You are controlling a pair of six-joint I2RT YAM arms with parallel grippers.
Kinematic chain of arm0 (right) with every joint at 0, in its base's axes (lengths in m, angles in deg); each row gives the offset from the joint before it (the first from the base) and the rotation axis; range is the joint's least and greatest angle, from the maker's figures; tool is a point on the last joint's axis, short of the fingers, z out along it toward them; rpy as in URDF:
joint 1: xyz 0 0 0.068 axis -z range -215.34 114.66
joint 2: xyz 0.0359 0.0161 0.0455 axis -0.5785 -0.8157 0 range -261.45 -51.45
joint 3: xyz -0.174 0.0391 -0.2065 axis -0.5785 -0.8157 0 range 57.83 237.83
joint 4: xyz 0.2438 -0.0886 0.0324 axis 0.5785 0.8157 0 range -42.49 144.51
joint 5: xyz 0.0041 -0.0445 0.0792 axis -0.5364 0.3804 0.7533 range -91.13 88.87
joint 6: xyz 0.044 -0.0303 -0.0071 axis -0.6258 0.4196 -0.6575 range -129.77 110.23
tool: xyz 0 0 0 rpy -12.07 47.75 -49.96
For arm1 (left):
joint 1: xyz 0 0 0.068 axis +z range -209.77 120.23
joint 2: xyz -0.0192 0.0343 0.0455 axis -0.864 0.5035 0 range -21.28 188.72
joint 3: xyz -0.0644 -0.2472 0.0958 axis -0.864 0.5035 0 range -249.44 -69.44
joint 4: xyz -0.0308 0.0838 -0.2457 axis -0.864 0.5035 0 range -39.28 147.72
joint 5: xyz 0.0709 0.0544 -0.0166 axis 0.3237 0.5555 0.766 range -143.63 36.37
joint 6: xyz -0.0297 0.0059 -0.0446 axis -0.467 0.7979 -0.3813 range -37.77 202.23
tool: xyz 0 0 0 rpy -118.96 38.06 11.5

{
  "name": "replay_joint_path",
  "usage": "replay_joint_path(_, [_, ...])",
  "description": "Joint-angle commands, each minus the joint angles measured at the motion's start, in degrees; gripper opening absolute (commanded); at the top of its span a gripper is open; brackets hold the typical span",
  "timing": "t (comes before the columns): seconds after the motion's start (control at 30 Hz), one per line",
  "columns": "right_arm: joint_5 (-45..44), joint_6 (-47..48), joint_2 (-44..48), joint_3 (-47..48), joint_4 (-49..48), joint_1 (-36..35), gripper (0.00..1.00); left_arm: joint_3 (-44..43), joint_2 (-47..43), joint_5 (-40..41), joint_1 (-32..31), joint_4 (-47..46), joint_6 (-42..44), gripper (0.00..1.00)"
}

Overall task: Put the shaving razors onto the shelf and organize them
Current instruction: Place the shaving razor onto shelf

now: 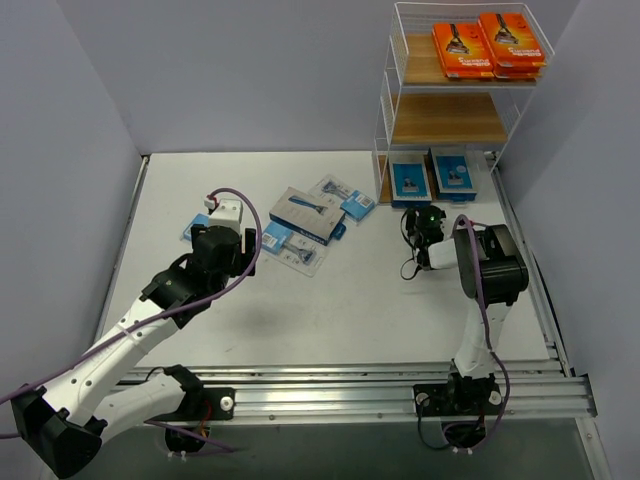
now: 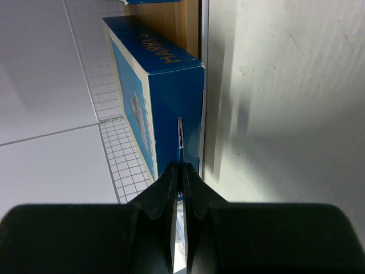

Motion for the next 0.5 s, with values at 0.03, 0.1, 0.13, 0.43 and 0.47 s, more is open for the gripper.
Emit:
replay_joint_path(0.03, [-7.87, -3.42, 0.20, 0.61, -1.71, -1.06, 0.00, -0.95, 0.11, -0.26, 0.23, -1.54, 0.34, 0.81])
replay_joint_path(0.1, [-8.50, -3.60, 0.20, 0.70, -1.19, -1.06, 0.00, -1.04, 0.29, -0.35, 0.32, -1.54, 0.34, 0.81])
replay_joint_path(0.13, [-8.93, -4.30, 0.20, 0.61, -1.36, -1.06, 0.00, -1.04, 0.37, -0.44, 0.23, -1.54, 0.34, 0.81])
replay_joint_path(0.43, [-10.52, -5.80, -1.29, 1.49, -2.06, -0.97, 0.00, -1.13, 0.90, -0.62, 0.23, -1.62, 0.34, 0.81])
replay_joint_path(0.47, [-10.69, -6.06, -1.65, 1.67, -2.06, -0.97, 0.00, -1.13, 1.08, -0.53, 0.23, -1.62, 0.34, 0.81])
